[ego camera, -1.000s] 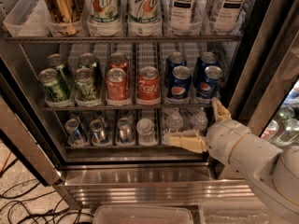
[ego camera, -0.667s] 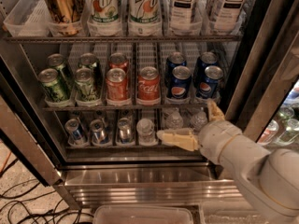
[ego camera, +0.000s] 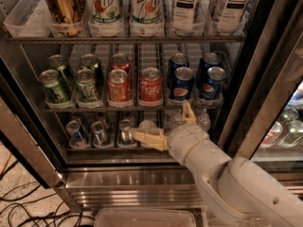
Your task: Pick coke can from middle shelf of fridge
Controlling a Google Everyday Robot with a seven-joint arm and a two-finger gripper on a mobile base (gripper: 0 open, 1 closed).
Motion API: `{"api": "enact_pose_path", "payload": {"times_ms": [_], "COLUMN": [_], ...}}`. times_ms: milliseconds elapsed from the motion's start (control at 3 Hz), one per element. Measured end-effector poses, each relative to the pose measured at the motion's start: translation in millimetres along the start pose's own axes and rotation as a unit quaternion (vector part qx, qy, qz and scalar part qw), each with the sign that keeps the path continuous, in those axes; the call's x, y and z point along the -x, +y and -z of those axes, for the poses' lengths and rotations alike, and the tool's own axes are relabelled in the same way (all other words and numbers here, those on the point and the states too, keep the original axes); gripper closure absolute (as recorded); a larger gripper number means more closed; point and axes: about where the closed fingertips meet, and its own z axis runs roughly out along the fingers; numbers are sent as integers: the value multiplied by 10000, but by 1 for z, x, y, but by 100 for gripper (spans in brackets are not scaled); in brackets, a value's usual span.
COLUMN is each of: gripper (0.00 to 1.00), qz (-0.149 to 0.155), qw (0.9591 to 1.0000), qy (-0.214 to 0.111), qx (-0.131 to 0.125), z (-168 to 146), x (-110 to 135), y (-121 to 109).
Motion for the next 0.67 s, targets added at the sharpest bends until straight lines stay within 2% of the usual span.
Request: {"api": "enact_pose_path", "payload": {"times_ms": [333,667], "gripper": [0,0], "qz": [126,174], "qw": [9995,9983], "qy": [-86,28], "qx": [-265,-563], "z": [-20,-20], "x": [5,0], "y": [10,-5]}}
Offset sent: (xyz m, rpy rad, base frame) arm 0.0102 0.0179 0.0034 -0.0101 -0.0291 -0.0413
